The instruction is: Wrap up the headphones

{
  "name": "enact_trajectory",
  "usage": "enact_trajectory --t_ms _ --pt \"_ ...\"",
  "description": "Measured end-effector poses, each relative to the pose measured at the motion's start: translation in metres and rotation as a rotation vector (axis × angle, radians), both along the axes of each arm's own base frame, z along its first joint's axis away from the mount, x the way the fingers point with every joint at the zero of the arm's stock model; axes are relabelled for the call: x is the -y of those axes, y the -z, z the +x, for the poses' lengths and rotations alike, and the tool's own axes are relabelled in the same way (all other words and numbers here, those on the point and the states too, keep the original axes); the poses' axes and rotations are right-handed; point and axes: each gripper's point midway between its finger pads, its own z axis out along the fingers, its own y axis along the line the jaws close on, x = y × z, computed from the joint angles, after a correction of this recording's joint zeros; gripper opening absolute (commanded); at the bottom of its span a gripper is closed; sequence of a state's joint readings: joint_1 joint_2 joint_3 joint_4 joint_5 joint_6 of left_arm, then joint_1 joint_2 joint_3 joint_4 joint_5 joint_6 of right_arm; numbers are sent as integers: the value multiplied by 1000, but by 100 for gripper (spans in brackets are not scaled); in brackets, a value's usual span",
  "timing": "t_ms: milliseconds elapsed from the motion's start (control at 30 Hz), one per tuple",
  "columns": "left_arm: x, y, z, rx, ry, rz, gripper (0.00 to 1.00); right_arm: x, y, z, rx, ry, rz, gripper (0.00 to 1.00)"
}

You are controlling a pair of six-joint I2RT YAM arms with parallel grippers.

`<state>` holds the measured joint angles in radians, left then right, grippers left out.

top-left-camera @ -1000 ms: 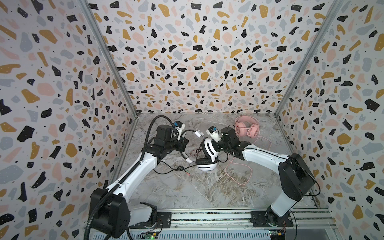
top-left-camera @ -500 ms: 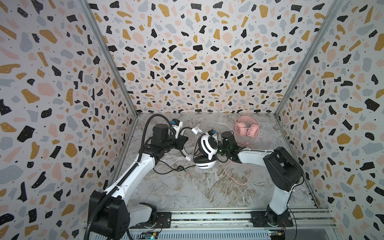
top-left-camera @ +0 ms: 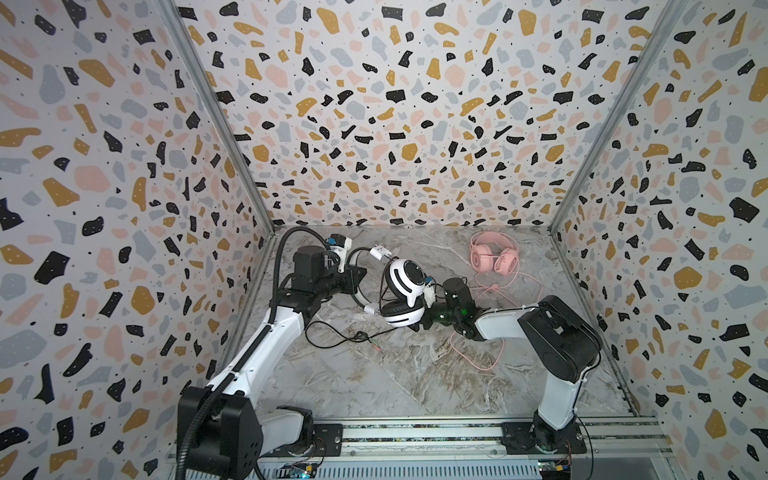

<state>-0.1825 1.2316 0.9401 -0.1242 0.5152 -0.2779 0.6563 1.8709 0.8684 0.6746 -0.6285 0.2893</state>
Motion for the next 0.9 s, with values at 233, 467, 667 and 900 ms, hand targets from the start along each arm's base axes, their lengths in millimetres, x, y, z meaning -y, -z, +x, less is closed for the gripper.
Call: enact_trajectory --t_ms 233,467,667,900 --pt "-19 -21 -5 86 -56 -37 0 -6 -5 17 123 -4 -41 99" --pt "-28 -27 2 102 -90 -54 0 -12 0 21 335 -6 -149 99" --pt "-29 -25 4 90 -86 -71 0 -26 13 20 444 -46 -224 99" --pt "-33 -26 5 93 -97 -72 0 -29 49 32 429 -29 -310 99"
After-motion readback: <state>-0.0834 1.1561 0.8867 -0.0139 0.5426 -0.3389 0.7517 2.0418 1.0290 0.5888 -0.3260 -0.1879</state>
